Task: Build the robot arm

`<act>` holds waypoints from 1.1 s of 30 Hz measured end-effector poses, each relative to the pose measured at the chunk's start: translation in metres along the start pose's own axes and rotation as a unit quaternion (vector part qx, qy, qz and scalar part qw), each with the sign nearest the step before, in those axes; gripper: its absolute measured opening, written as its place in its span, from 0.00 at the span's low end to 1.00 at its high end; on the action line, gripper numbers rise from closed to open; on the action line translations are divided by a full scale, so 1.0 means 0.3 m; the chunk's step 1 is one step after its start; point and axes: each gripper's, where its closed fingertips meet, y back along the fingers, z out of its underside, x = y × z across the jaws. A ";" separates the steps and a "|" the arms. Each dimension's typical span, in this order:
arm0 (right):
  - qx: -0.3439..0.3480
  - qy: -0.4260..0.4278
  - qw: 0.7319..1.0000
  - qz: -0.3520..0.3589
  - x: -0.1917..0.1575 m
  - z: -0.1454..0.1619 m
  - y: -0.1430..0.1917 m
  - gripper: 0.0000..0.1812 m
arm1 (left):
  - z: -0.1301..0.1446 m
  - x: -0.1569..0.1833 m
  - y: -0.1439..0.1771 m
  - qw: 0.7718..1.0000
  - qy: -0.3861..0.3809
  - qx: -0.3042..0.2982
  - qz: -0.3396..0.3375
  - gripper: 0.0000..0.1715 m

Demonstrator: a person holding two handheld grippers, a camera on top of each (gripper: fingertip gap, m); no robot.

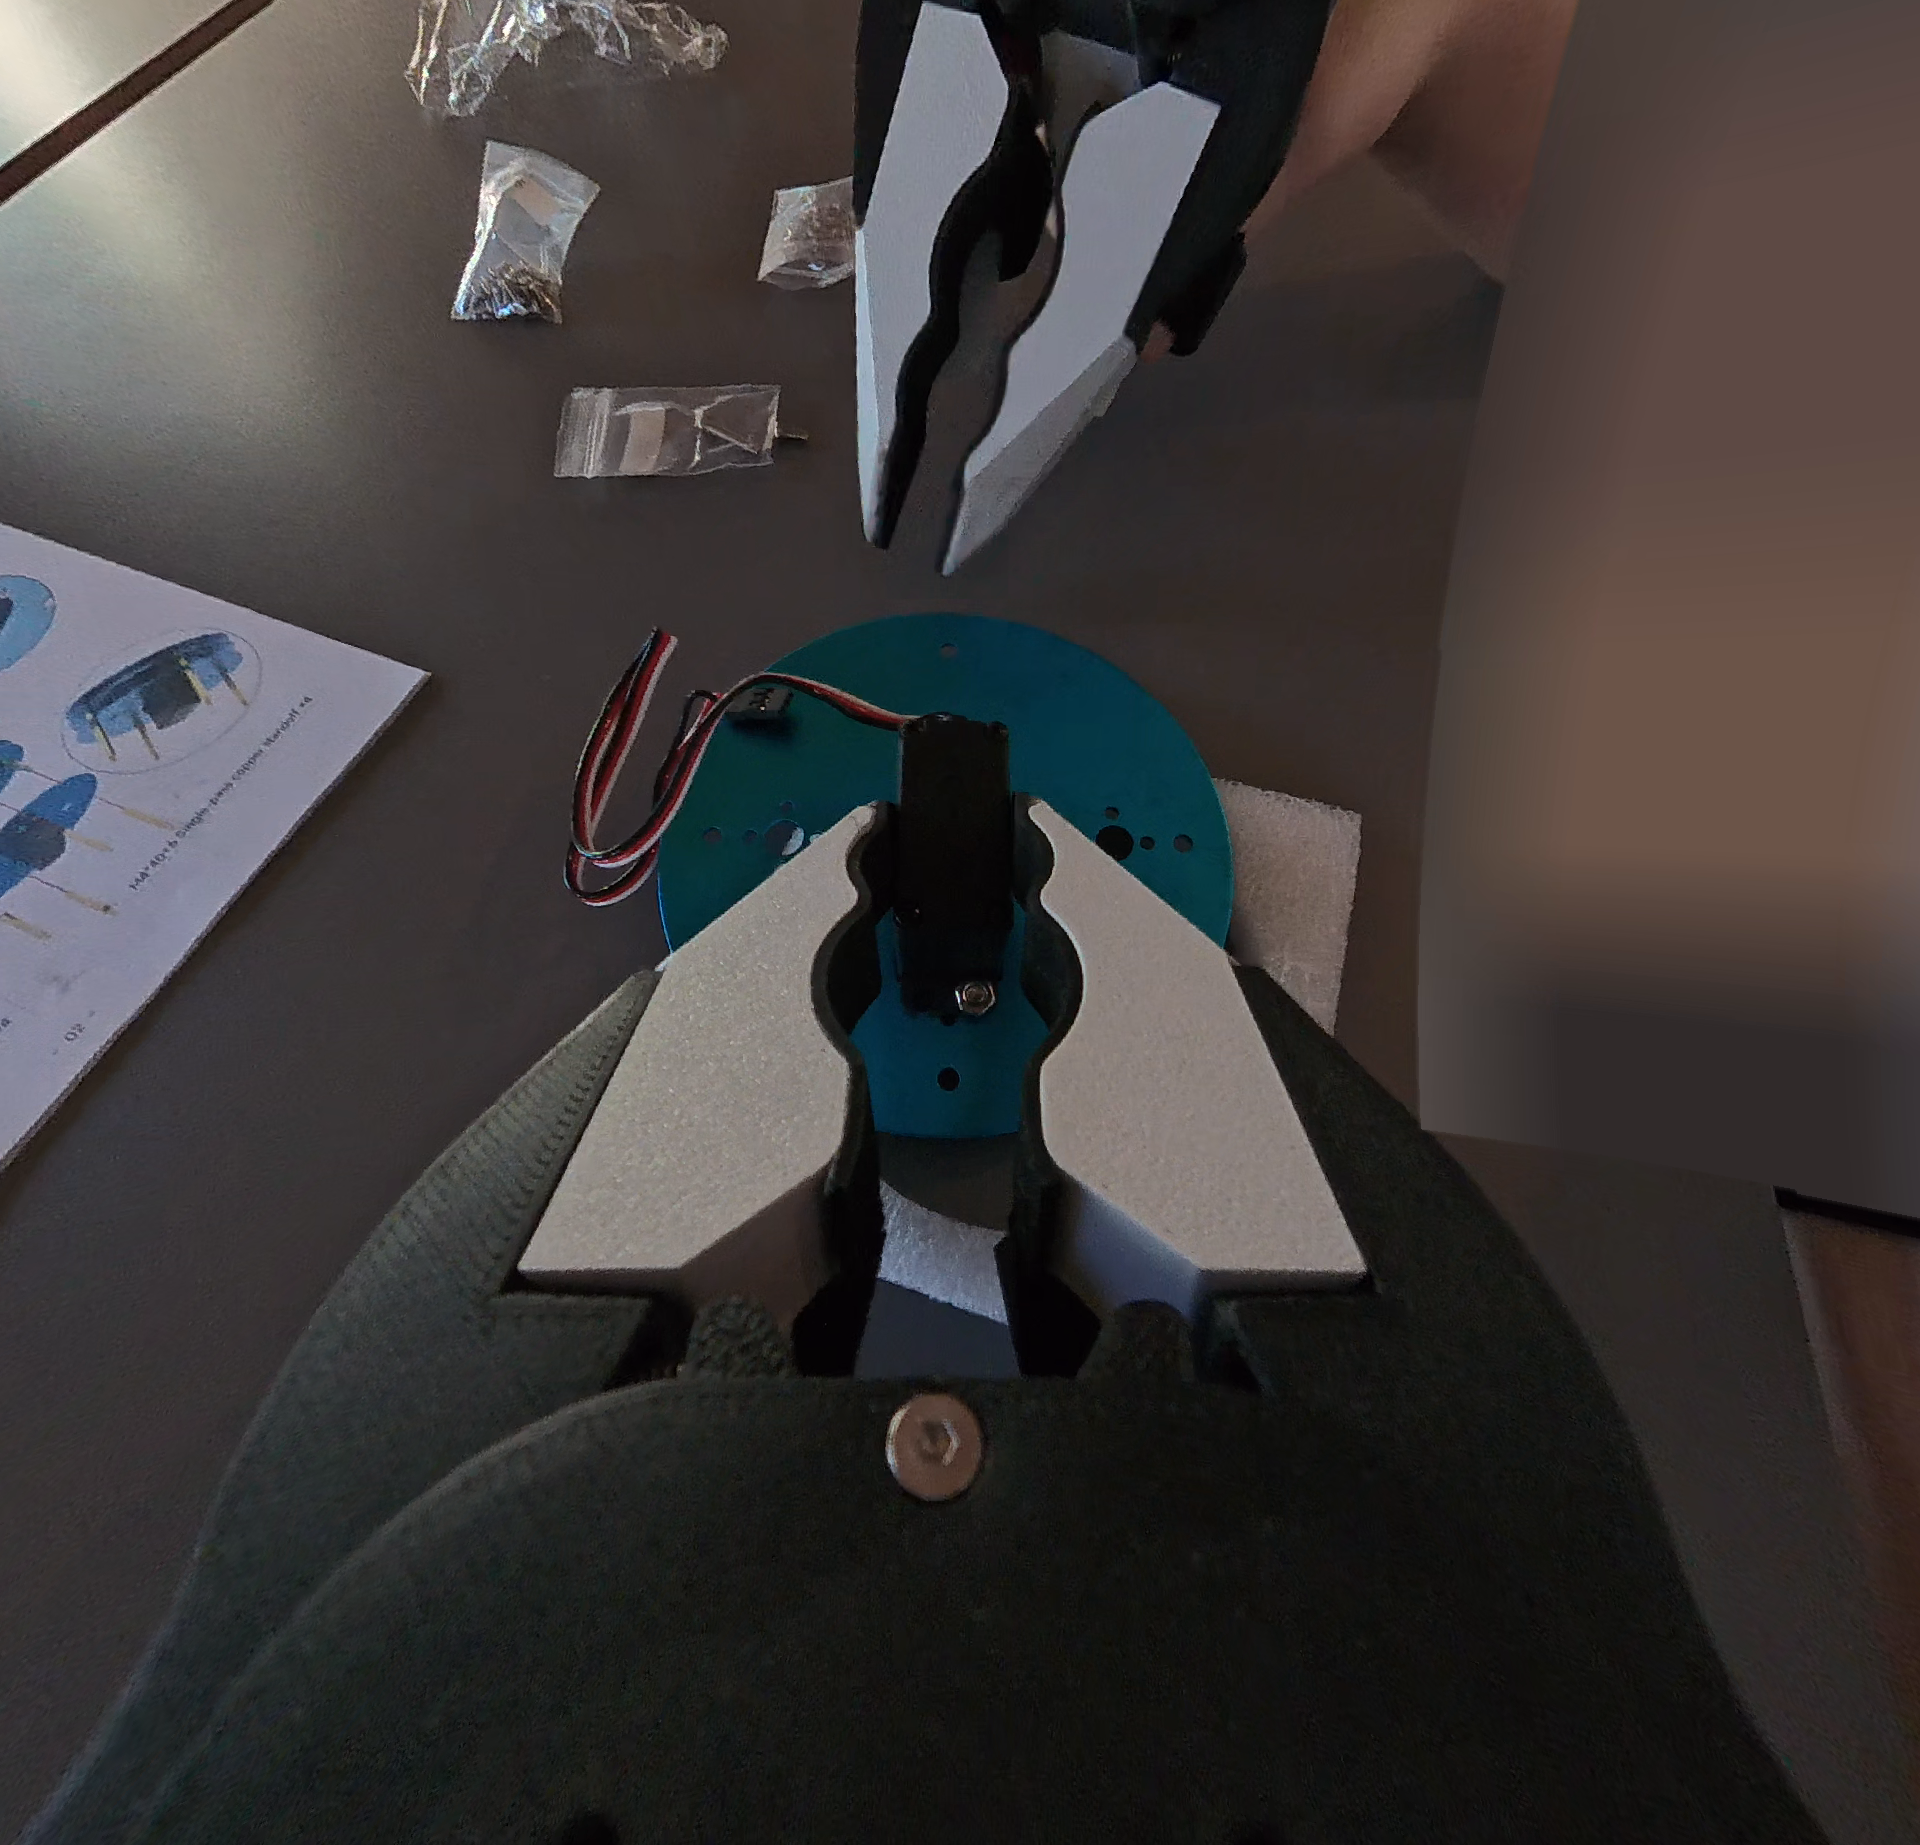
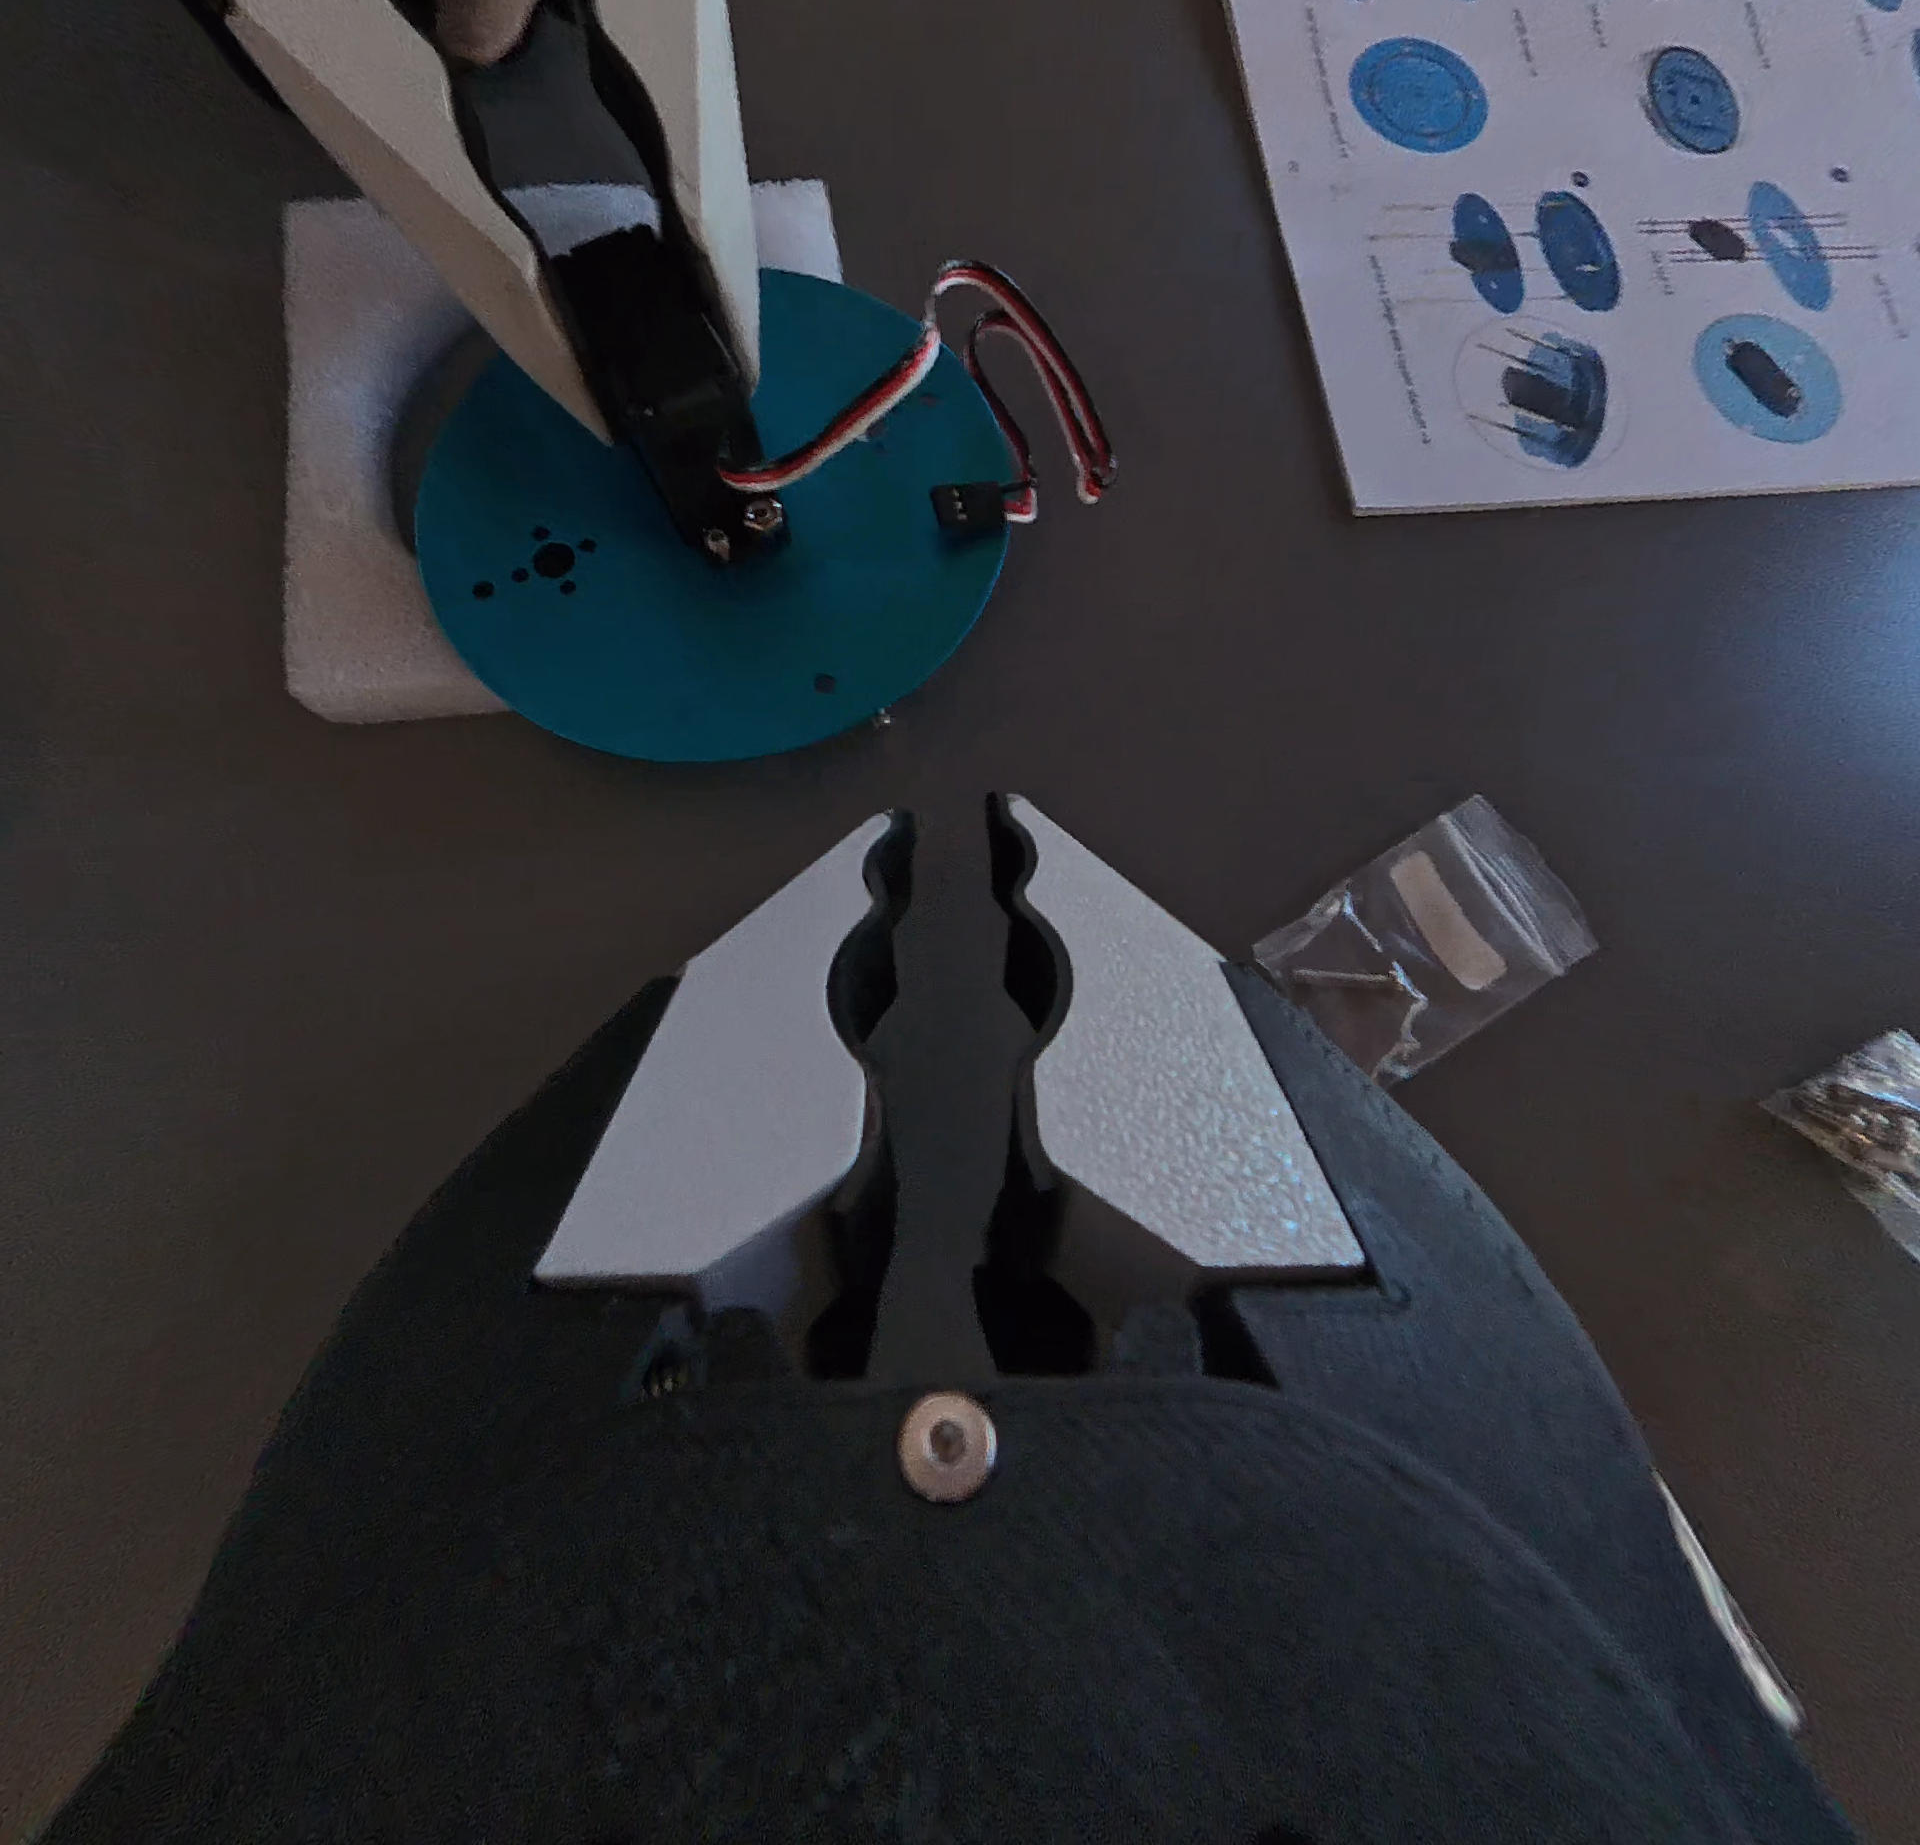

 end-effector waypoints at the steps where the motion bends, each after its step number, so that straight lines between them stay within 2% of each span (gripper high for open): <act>1: 0.001 0.004 1.000 -0.009 -0.011 -0.001 -0.004 0.08 | 0.003 0.000 0.003 1.000 -0.004 -0.006 -0.001 0.13; 8: 0.005 0.012 1.000 -0.025 -0.042 0.004 -0.018 0.09 | 0.021 0.001 0.024 0.999 -0.018 -0.025 -0.011 0.13; 14: 0.045 -0.001 0.999 -0.030 -0.057 -0.050 -0.042 0.10 | 0.039 -0.007 0.053 0.999 -0.009 -0.033 -0.010 0.13; 19: 0.022 -0.034 0.999 -0.033 -0.044 -0.023 -0.078 0.08 | 0.039 -0.009 0.054 1.000 -0.001 -0.031 -0.003 0.13; 23: 0.030 -0.053 0.997 -0.039 -0.046 -0.028 -0.081 0.07 | 0.039 -0.009 0.054 1.000 0.000 -0.029 -0.003 0.13; 33: 0.028 -0.034 0.999 -0.025 -0.056 -0.030 -0.086 0.04 | 0.038 -0.010 0.053 1.000 0.003 -0.027 -0.002 0.13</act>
